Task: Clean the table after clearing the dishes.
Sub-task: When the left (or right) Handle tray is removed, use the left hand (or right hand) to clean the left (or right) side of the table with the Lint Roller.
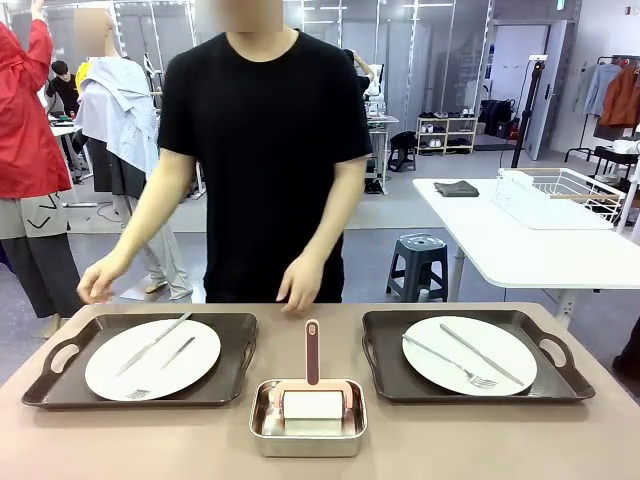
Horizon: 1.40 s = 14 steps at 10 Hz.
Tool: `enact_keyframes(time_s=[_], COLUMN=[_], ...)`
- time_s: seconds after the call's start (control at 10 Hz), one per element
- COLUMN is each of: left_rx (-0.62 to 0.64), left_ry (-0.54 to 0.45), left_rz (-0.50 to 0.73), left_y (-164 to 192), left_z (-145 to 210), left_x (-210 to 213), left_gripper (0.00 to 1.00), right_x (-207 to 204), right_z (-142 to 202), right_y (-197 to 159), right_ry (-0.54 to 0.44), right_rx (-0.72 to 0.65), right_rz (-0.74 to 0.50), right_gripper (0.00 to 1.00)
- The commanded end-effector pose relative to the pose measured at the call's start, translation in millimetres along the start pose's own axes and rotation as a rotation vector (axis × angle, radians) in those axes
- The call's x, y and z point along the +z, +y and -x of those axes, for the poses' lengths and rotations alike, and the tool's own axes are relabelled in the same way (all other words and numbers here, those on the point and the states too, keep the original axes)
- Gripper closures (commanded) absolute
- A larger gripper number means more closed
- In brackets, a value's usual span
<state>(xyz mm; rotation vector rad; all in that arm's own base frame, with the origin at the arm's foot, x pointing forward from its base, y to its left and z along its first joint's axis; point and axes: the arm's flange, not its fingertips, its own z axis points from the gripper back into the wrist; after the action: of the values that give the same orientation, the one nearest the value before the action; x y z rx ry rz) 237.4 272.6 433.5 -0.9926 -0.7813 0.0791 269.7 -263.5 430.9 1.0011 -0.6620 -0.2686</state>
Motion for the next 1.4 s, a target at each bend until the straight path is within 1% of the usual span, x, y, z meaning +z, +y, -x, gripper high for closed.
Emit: enact_keyframes(time_s=[0.0,1.3], left_rx=[-0.005,-0.005], left_ry=[-0.009,-0.009], left_rz=[0.011,0.011], left_y=[0.6,0.6], left_z=[0.5,0.5], left_x=[3.1,3.1], left_gripper=[0.0,0.0], right_x=[3.3,3.3], right_z=[1.6,1.6], right_y=[0.1,0.1], right_ry=[-0.006,-0.006], right_rx=[-0.001,-0.001], right_rz=[-0.009,-0.009], right_gripper=[0.0,0.0])
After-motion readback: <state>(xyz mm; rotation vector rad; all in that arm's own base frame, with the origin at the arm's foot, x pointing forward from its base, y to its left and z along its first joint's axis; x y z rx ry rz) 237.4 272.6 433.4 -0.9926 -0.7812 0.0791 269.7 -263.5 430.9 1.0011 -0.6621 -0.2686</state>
